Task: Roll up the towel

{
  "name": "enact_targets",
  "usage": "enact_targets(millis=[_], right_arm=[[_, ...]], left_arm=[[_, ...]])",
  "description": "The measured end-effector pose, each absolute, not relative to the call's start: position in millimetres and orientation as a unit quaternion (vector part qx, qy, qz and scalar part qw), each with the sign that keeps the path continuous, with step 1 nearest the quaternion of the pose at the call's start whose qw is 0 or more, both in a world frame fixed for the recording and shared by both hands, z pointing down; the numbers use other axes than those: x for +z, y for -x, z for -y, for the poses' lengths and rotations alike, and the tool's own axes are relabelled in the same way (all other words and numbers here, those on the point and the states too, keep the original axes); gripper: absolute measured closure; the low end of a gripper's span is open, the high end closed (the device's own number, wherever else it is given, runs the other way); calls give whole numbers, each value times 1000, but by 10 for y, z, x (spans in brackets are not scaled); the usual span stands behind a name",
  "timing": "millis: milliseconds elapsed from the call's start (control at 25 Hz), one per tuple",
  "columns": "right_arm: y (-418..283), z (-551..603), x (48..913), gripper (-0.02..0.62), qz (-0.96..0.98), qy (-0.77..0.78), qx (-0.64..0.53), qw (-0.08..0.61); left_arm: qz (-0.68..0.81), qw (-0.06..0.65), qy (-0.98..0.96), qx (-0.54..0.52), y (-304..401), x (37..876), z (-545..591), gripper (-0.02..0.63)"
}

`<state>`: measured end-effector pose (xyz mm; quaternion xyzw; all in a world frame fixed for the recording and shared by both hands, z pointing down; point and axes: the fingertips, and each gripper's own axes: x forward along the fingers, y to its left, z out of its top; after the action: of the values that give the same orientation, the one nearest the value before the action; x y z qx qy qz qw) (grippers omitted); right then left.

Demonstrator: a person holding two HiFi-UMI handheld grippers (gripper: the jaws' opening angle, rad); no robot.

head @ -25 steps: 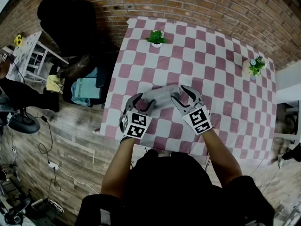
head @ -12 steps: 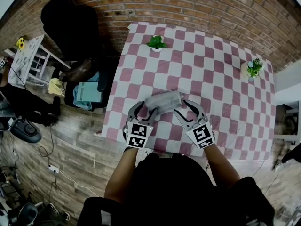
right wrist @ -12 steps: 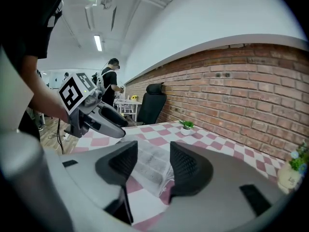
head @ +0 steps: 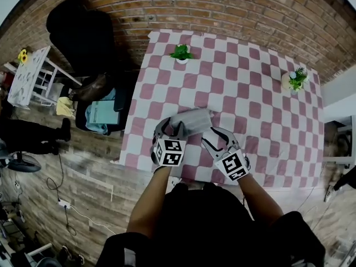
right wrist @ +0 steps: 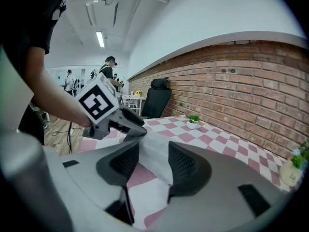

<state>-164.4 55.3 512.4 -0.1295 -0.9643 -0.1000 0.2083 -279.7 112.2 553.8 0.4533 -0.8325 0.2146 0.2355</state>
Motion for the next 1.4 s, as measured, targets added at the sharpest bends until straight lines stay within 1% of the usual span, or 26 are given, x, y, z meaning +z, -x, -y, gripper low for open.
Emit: enact_targets(millis=[120,160,240,320,400,480,680,840,1000,1160,1200,1240,1280,1320,1360,1400], right_arm=[[1578,-516,5172,405,963,123,-100,216],[1559,-492,5186,405,964,119,-98,218],[1538,-447,5203,405,964,111,-96,222],[1526,-397,5196,405,965,104,-94,222],[1518,-335,5186,405,966,98,-93,221],[1514,-290,5177,405,967,92,-91,219],[1546,-295,5161,405,968,90,-87,215],[1575,-317,5166,405,969,94,-81,214],[1610,-345,5098,405,972,95,-69,203],[1645,-344,4902,432,978,88,-61,179],[1650,-340,4823,444,980,85,-59,171],[1652,-333,4726,467,982,80,-58,161],[1654,-326,4611,506,984,75,-59,147],[1654,-324,4480,559,987,72,-60,131],[1652,-331,4342,595,989,70,-62,114],[1646,-346,4209,597,991,72,-65,97]], left_arm=[[825,231,-453,247,3005,5605,-946,443],[820,232,-457,253,3029,5642,-895,459],[816,231,-464,257,3028,5690,-837,512],[819,229,-463,251,3003,5685,-841,514],[826,232,-456,237,2993,5646,-873,506],[833,236,-448,221,3006,5589,-922,462],[838,242,-449,193,3039,5456,-1027,408],[836,234,-459,190,3009,5359,-1068,399],[845,225,-460,156,2946,5193,-1128,399],[850,205,-472,113,2811,4923,-1184,403],[850,199,-477,100,2760,4840,-1203,415],[851,190,-481,88,2706,4747,-1225,441],[853,181,-484,76,2653,4650,-1249,479],[854,171,-486,66,2603,4555,-1272,535],[854,162,-491,58,2557,4468,-1292,610],[852,155,-497,52,2515,4390,-1309,614]])
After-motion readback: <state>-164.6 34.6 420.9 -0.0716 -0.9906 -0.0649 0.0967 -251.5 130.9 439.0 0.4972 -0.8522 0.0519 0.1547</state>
